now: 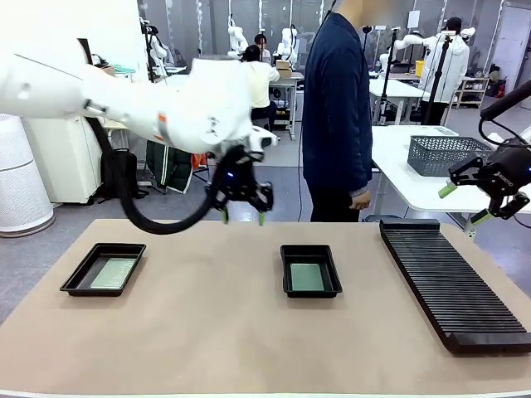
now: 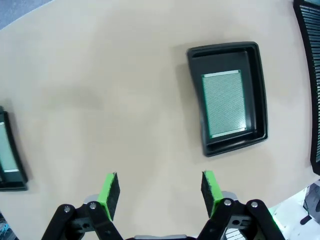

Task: Inspect and transfer BCBs to ESD trays.
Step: Pick up the ESD tray and place it on the left side of the table.

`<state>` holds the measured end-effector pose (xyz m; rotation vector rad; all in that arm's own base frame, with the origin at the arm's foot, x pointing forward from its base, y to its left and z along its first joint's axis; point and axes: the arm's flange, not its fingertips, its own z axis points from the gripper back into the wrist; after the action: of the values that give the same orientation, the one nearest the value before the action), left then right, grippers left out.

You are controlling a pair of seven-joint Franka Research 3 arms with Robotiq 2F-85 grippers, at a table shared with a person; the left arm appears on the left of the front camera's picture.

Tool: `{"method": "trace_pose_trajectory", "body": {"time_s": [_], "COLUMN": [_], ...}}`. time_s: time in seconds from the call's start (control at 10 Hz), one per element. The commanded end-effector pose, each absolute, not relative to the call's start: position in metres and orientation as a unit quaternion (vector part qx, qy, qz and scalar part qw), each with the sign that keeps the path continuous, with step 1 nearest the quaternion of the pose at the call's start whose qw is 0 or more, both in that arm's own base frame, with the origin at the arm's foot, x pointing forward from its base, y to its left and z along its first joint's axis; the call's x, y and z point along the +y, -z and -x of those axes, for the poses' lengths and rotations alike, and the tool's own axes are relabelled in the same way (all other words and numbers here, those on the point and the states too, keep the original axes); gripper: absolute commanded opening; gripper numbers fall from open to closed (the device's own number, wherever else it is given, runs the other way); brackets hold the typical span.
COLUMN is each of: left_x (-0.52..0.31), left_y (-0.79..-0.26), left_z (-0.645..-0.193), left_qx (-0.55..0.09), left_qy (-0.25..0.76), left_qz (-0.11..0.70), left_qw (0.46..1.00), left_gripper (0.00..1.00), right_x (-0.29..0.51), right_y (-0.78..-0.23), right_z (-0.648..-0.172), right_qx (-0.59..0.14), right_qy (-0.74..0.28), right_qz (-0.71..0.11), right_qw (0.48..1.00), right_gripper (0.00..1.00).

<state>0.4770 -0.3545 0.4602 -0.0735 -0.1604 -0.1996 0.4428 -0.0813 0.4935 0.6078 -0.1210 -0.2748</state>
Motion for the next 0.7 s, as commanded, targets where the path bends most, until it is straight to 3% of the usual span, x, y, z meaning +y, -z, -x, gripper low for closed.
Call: {"method": "trace_pose_trajectory", "body": {"time_s": [0.0, 0.3, 0.6], "left_x": [-0.393, -0.441, -0.467], "left_y": [-0.443, -0.405, -0.369], "left_z": [-0.490, -0.493, -0.505], "left_qx": [-0.088, -0.074, -0.056], "left_qy": [0.065, 0.045, 0.031], "left_qz": [0.009, -0.008, -0.020], "left_qw": [0.994, 0.996, 0.998], "left_gripper": [0.88, 0.88, 0.88], "right_x": [-0.101, -0.130, -0.112], "right_y": [-0.486, -0.467, -0.476], "right_z": [-0.464, -0.477, -0.465], "right_qx": [-0.049, -0.037, -0.048], "right_qy": [0.124, 0.117, 0.133], "right_qz": [-0.322, -0.347, -0.316], "right_qw": [0.937, 0.930, 0.938], "right_gripper": [1.00, 1.00, 1.00]}}
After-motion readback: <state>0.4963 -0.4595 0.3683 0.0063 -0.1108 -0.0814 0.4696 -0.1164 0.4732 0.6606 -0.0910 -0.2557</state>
